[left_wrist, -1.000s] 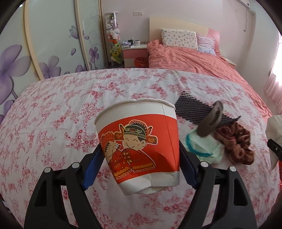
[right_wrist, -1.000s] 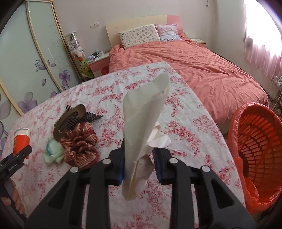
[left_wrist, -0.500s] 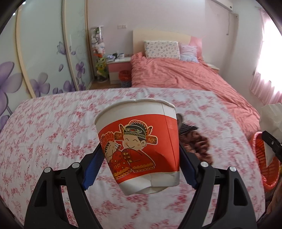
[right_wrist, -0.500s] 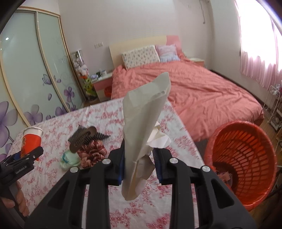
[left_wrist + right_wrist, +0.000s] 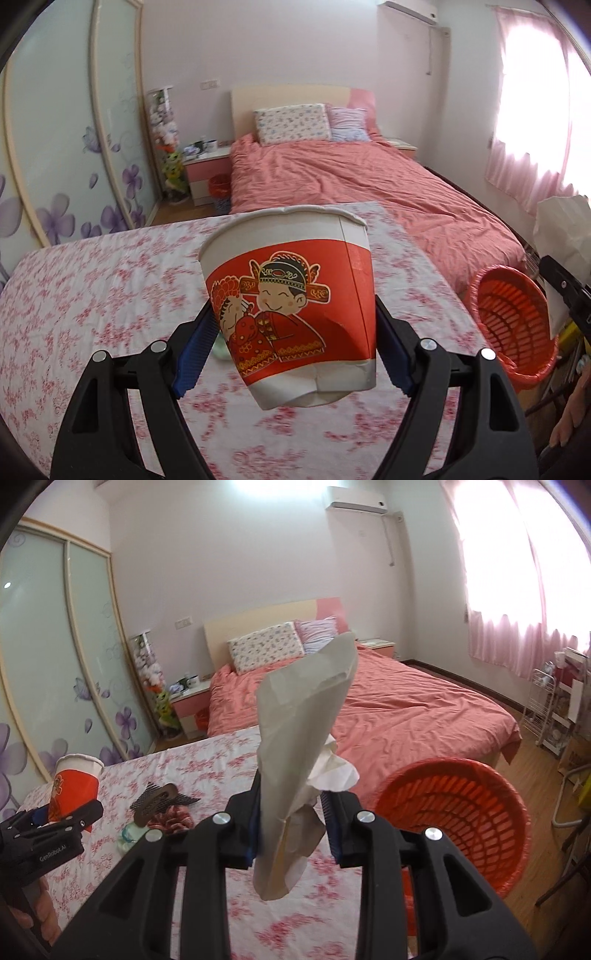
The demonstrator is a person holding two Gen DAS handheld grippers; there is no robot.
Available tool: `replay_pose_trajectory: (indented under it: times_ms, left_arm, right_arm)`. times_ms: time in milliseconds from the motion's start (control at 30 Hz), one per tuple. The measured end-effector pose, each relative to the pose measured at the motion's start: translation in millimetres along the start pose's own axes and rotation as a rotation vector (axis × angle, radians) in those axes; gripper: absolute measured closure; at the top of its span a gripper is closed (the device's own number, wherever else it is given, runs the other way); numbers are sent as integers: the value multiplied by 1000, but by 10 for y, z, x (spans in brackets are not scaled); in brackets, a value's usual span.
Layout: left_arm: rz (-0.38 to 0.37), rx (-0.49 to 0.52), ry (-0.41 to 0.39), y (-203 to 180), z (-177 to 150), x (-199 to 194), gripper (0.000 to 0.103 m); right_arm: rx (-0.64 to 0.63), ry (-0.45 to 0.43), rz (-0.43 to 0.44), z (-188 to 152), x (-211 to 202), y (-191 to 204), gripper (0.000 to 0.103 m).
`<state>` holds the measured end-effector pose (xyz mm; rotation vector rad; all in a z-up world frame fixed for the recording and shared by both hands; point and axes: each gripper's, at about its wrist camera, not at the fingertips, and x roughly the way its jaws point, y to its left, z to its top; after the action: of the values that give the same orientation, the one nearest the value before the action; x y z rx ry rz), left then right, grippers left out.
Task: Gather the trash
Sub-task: 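Drop tissue from right tool into orange basket while left tool drops the cup there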
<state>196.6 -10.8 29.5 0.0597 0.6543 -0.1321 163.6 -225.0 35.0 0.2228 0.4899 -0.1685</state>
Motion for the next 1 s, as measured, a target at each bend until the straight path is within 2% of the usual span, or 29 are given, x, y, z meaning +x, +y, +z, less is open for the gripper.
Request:
replay_pose_trajectory:
  times_ms: [433,700,1000]
  left_arm:
    - [-176,84,15,-825,3,26,25]
    - [-302,162,31,-1506,-33,95,25]
    - [-400,229,99,-2135,-108,421,25]
  right_arm:
    - [71,-6,-107,-76,-153,-702,74]
    - [127,11,-151,-136,-126,-1144,74]
    - [215,62,-176,-218,60,-1735,74]
